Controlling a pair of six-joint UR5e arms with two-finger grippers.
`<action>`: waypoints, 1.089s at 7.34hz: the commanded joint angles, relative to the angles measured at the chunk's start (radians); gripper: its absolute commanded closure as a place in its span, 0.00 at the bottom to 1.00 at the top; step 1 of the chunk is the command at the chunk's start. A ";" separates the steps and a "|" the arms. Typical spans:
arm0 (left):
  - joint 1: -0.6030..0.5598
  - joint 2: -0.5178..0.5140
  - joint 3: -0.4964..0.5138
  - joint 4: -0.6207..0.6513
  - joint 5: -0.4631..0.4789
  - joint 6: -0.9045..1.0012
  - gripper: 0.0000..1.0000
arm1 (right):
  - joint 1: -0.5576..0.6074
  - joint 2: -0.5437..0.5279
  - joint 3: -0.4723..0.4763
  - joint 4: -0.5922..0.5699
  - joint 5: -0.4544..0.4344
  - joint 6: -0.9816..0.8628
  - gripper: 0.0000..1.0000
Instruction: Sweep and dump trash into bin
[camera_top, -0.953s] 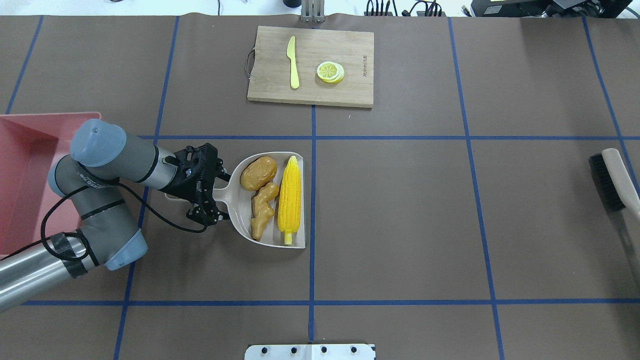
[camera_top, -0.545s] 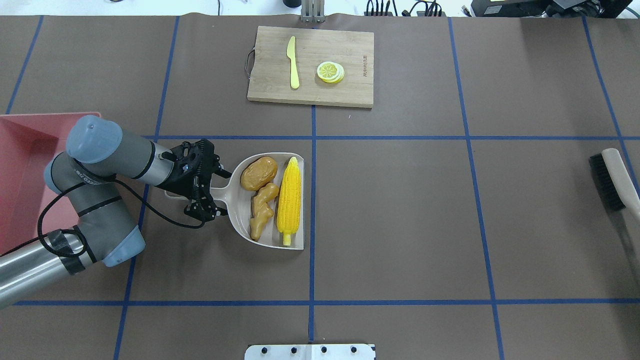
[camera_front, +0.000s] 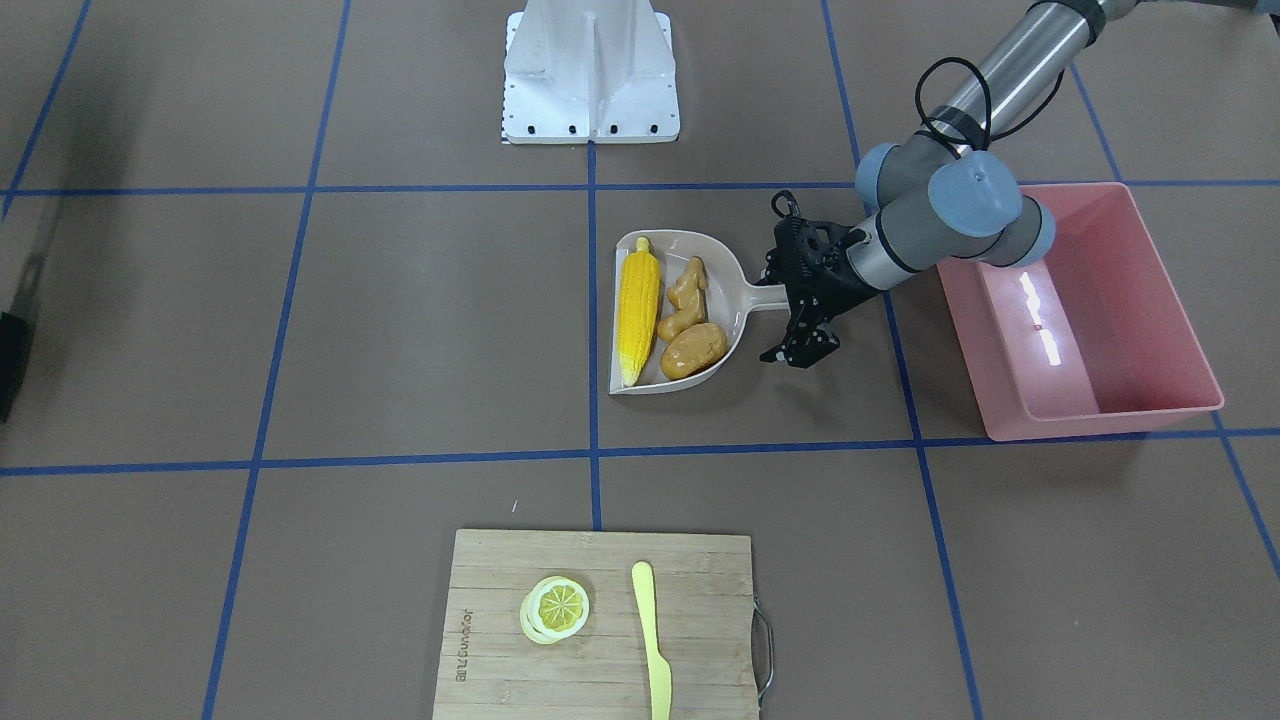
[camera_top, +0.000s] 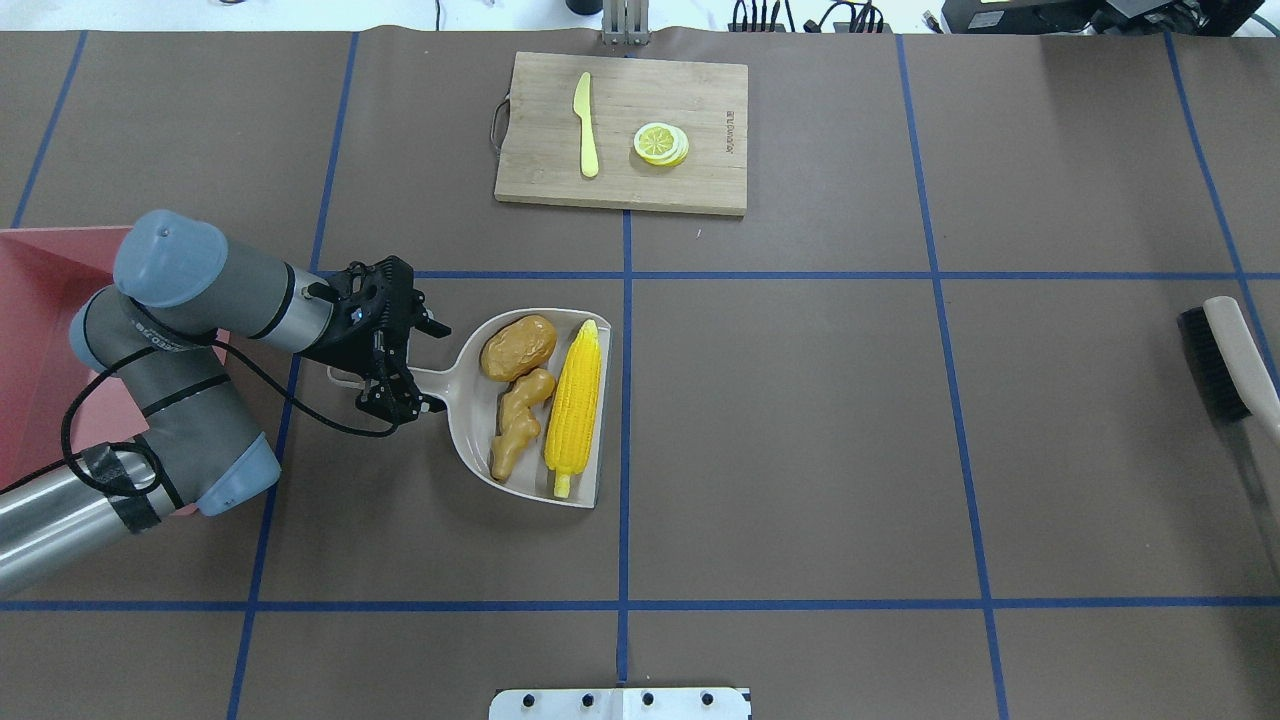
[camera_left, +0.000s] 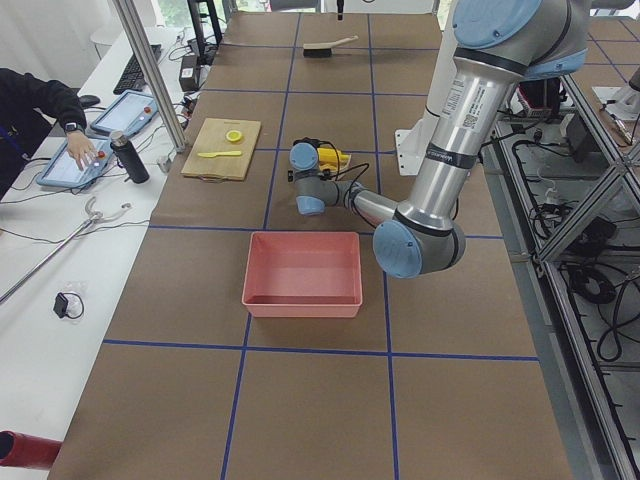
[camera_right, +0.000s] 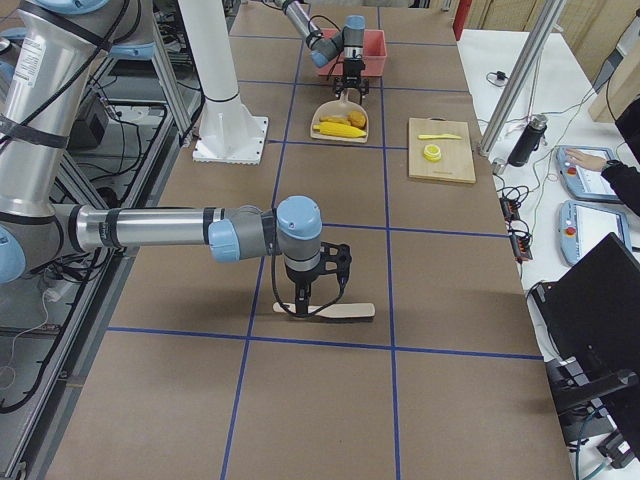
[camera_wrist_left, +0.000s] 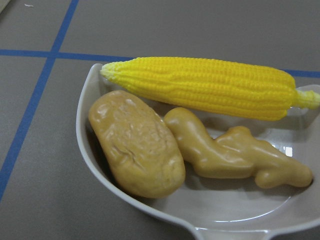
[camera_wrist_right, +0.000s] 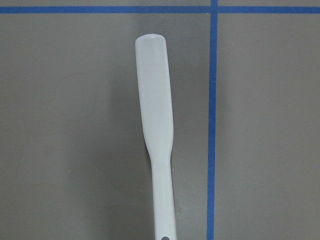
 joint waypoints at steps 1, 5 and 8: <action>-0.001 -0.003 0.000 0.030 -0.001 0.000 0.01 | 0.063 -0.025 0.021 -0.002 0.006 -0.010 0.00; -0.001 -0.004 0.001 0.031 0.002 0.000 0.01 | 0.091 -0.038 0.022 -0.025 0.009 -0.064 0.00; 0.000 -0.004 0.006 0.031 0.004 0.001 0.01 | 0.097 -0.039 0.024 -0.025 0.010 -0.064 0.00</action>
